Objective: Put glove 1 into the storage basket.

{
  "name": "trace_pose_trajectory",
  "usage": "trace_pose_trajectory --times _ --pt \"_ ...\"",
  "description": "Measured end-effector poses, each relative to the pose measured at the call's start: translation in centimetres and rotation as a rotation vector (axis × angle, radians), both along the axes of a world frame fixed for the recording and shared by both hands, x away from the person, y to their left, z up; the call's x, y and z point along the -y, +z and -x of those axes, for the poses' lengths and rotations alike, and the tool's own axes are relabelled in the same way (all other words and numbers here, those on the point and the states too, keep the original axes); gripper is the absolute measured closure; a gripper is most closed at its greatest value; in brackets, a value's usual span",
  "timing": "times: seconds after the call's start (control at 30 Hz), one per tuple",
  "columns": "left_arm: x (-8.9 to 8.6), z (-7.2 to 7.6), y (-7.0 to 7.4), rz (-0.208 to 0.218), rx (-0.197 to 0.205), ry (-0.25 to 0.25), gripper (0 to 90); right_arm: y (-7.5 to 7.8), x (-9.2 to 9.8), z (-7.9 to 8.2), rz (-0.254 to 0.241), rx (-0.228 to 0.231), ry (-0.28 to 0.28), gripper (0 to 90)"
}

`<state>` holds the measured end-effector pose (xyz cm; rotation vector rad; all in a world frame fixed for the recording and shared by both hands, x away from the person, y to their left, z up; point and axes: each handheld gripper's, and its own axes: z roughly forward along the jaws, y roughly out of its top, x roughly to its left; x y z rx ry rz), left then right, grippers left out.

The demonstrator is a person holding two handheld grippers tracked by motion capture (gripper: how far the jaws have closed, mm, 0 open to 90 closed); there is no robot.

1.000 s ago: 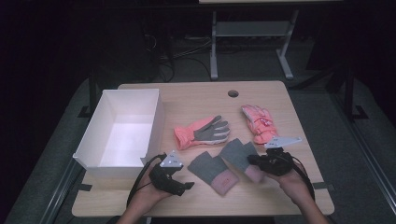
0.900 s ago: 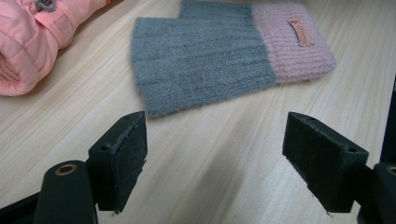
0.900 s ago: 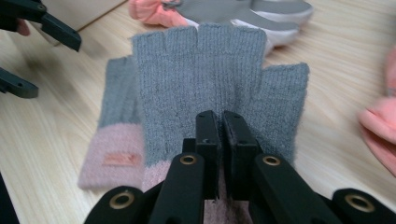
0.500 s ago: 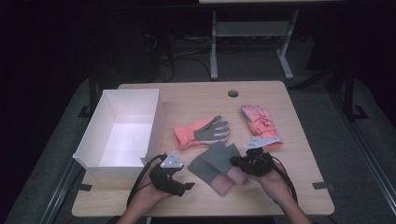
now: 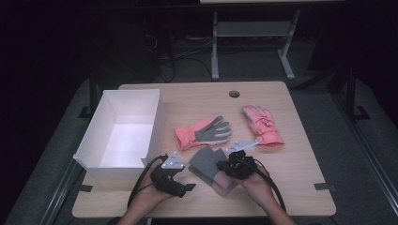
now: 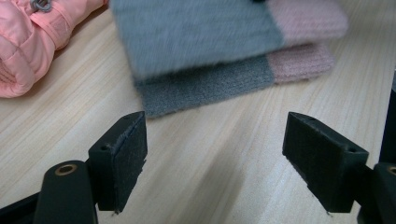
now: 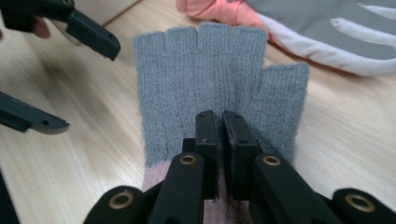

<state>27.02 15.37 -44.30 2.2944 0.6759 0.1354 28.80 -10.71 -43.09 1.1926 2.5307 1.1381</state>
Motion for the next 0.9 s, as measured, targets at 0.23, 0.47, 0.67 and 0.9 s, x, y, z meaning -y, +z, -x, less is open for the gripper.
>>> trace_pose_trajectory --times 0.23,0.47,0.67,0.9 --pt "0.1 -0.1 -0.1 -0.002 -0.005 -0.006 21.7 -0.8 -0.9 -0.1 0.021 -0.009 -0.004 83.1" --pt "0.2 0.1 0.0 0.008 -0.006 -0.003 27.2 0.2 0.3 0.3 -0.017 0.026 0.009 73.2" --pt "0.6 0.0 0.2 0.051 -0.052 0.005 73.0 1.4 3.7 0.0 0.034 0.112 0.023 87.9" --pt "2.7 0.4 -0.1 0.016 -0.075 -0.021 89.6 0.0 6.7 -0.3 0.107 0.102 0.096 90.0"
